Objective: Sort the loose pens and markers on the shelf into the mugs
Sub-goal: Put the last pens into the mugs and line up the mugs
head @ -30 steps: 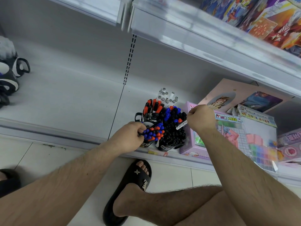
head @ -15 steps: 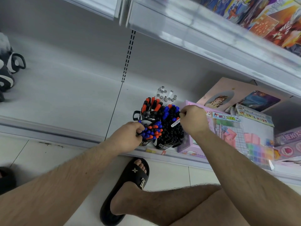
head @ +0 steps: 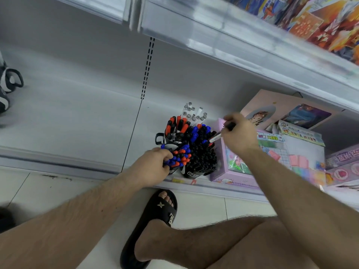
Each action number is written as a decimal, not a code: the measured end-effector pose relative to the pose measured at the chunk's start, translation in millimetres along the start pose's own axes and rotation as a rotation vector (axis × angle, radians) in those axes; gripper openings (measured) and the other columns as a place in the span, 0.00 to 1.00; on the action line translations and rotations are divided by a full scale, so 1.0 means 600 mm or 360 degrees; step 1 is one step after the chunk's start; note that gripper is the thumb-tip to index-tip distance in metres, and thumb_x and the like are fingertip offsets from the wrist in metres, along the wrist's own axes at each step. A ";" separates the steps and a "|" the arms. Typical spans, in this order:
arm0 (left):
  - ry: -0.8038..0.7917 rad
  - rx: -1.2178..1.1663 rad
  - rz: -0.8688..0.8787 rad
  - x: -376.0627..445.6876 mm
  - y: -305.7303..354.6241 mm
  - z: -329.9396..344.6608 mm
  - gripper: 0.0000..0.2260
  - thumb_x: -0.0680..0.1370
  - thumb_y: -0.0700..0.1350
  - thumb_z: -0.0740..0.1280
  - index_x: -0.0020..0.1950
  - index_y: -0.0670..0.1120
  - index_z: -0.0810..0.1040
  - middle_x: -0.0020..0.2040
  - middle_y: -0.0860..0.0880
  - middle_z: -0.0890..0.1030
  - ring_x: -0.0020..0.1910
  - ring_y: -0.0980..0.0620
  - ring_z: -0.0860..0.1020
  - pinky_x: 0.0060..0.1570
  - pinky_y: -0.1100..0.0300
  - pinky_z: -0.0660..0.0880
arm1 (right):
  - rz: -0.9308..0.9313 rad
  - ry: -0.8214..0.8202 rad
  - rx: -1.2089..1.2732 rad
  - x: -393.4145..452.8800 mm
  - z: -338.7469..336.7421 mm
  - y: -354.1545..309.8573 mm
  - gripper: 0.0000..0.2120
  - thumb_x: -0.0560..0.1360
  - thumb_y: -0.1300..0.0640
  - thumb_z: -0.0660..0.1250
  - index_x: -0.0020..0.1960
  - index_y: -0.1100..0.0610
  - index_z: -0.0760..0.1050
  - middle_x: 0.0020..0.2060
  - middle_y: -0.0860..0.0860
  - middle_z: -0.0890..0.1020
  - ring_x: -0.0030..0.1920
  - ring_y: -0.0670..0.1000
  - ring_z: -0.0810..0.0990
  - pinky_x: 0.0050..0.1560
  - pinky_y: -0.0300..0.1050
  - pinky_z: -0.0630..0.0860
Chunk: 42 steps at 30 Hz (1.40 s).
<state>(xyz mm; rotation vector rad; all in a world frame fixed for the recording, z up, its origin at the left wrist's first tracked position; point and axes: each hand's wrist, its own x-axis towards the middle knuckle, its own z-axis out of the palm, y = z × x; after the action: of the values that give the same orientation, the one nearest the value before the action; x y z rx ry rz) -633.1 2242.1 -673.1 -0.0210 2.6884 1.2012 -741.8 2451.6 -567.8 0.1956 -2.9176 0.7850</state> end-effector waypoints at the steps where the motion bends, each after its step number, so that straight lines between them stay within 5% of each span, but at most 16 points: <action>1: 0.0011 0.0050 0.0040 0.004 0.006 0.002 0.17 0.77 0.41 0.67 0.66 0.49 0.75 0.64 0.50 0.75 0.59 0.53 0.74 0.62 0.62 0.71 | 0.0009 0.0029 0.0075 0.004 -0.030 0.002 0.13 0.74 0.68 0.64 0.56 0.58 0.78 0.44 0.51 0.81 0.45 0.51 0.78 0.48 0.43 0.75; 4: 0.0001 0.0212 0.0166 0.020 0.038 0.013 0.18 0.76 0.43 0.67 0.66 0.51 0.76 0.66 0.51 0.73 0.65 0.50 0.71 0.66 0.52 0.70 | 0.0031 0.0000 0.0178 0.004 -0.109 0.023 0.12 0.72 0.68 0.68 0.53 0.57 0.78 0.43 0.51 0.82 0.45 0.52 0.81 0.50 0.45 0.79; 10: 0.0018 0.0656 0.0352 0.062 0.102 0.043 0.22 0.76 0.51 0.67 0.69 0.53 0.71 0.68 0.52 0.69 0.69 0.49 0.64 0.69 0.50 0.63 | 0.0163 -0.0112 0.0502 -0.017 -0.130 0.096 0.14 0.70 0.73 0.68 0.50 0.57 0.78 0.39 0.51 0.82 0.36 0.48 0.79 0.40 0.42 0.77; 18: -0.0275 0.1323 0.0213 0.159 0.152 0.129 0.52 0.63 0.77 0.63 0.78 0.54 0.49 0.79 0.45 0.48 0.77 0.38 0.49 0.71 0.31 0.51 | 0.0359 0.0147 0.0941 -0.038 -0.098 0.180 0.14 0.72 0.75 0.66 0.48 0.57 0.77 0.38 0.52 0.81 0.36 0.46 0.79 0.38 0.33 0.75; 26: -0.0057 0.1263 0.0272 0.186 0.132 0.144 0.36 0.71 0.68 0.64 0.75 0.53 0.60 0.75 0.47 0.60 0.68 0.41 0.67 0.65 0.40 0.66 | 0.0348 0.0125 0.1092 -0.044 -0.091 0.194 0.16 0.72 0.77 0.66 0.50 0.57 0.77 0.38 0.52 0.80 0.33 0.42 0.78 0.38 0.31 0.75; 34: -0.0120 0.1160 0.0253 0.192 0.129 0.138 0.36 0.73 0.65 0.65 0.76 0.53 0.58 0.76 0.49 0.57 0.69 0.42 0.65 0.63 0.39 0.68 | 0.0286 0.0067 0.1004 -0.042 -0.082 0.182 0.16 0.70 0.77 0.67 0.48 0.57 0.78 0.39 0.53 0.80 0.33 0.41 0.78 0.37 0.32 0.75; 39: -0.0196 0.1128 0.0177 0.185 0.127 0.147 0.43 0.67 0.74 0.62 0.76 0.57 0.54 0.76 0.51 0.51 0.70 0.40 0.62 0.62 0.37 0.67 | 0.0334 0.0080 0.1034 -0.050 -0.073 0.186 0.17 0.70 0.77 0.66 0.45 0.55 0.78 0.38 0.53 0.80 0.33 0.41 0.78 0.36 0.32 0.75; 42: -0.0122 0.1066 0.0239 0.189 0.127 0.151 0.36 0.71 0.70 0.63 0.75 0.59 0.59 0.75 0.48 0.55 0.66 0.40 0.67 0.60 0.42 0.71 | 0.0291 0.0033 0.0929 -0.063 -0.058 0.192 0.17 0.70 0.76 0.67 0.45 0.54 0.78 0.39 0.52 0.80 0.36 0.42 0.78 0.40 0.31 0.76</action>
<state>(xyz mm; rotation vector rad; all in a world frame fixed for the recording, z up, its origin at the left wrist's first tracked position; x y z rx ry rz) -735.8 2367.7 -697.2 0.3187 2.9133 0.2695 -719.4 2571.6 -600.2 -0.0354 -2.6272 1.6392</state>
